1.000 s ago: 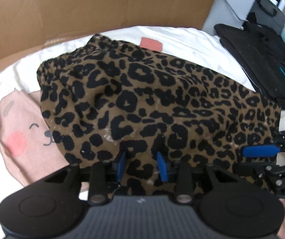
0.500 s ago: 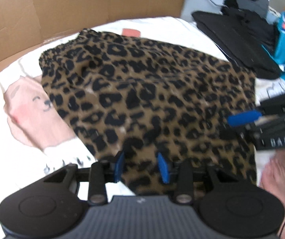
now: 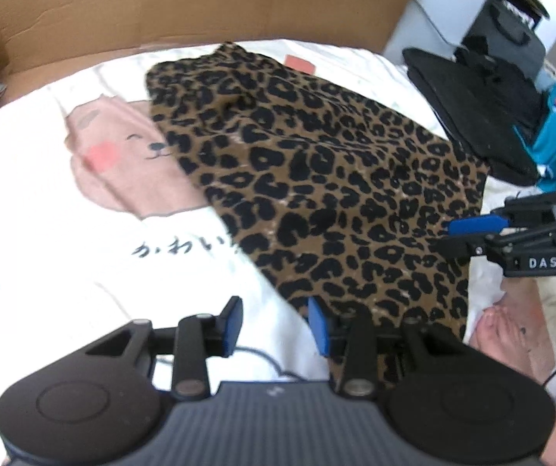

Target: Fold clothes

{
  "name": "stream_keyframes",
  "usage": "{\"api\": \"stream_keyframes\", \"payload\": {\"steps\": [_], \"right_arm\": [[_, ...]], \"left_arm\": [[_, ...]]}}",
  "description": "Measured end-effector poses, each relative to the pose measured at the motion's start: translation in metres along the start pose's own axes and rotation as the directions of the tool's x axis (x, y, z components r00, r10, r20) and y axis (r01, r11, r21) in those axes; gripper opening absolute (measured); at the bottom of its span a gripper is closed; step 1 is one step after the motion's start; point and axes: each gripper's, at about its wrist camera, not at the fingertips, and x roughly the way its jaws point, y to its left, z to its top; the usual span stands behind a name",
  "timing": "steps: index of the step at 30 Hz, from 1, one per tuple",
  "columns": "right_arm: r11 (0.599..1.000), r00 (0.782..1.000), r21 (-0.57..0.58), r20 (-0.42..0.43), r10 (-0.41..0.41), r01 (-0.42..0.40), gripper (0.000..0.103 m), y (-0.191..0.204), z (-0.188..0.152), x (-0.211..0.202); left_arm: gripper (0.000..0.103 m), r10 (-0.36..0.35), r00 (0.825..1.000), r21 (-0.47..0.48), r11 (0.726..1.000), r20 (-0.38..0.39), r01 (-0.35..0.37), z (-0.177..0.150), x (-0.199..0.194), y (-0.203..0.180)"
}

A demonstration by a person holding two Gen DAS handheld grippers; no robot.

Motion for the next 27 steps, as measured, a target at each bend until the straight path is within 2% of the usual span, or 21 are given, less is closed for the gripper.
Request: {"api": "stream_keyframes", "payload": {"steps": [5, 13, 19, 22, 27], "right_arm": [[0.999, 1.0, -0.02, -0.005, 0.025, -0.025, 0.041, 0.009, 0.003, -0.005], [0.989, 0.995, -0.104, -0.027, 0.099, -0.101, 0.041, 0.034, 0.001, -0.011], [0.984, 0.991, -0.127, -0.057, 0.121, -0.127, 0.041, 0.044, -0.004, -0.008], [0.982, 0.989, -0.127, -0.068, 0.132, -0.14, 0.041, 0.045, -0.006, -0.007], [0.977, 0.985, -0.137, -0.08, 0.155, -0.165, 0.041, 0.051, -0.008, -0.006]], "left_arm": [[0.039, -0.023, 1.0, -0.067, 0.998, 0.002, 0.023, -0.013, -0.01, 0.018], [0.039, -0.1, 0.992, -0.065, 0.993, -0.073, 0.095, -0.04, -0.005, 0.025], [0.039, -0.149, 0.983, -0.035, 0.989, -0.109, 0.146, -0.055, 0.002, 0.016], [0.039, -0.148, 0.981, -0.018, 0.989, -0.128, 0.147, -0.06, 0.01, 0.008], [0.041, -0.121, 0.982, 0.076, 0.988, -0.145, 0.133, -0.068, 0.019, -0.01]]}}
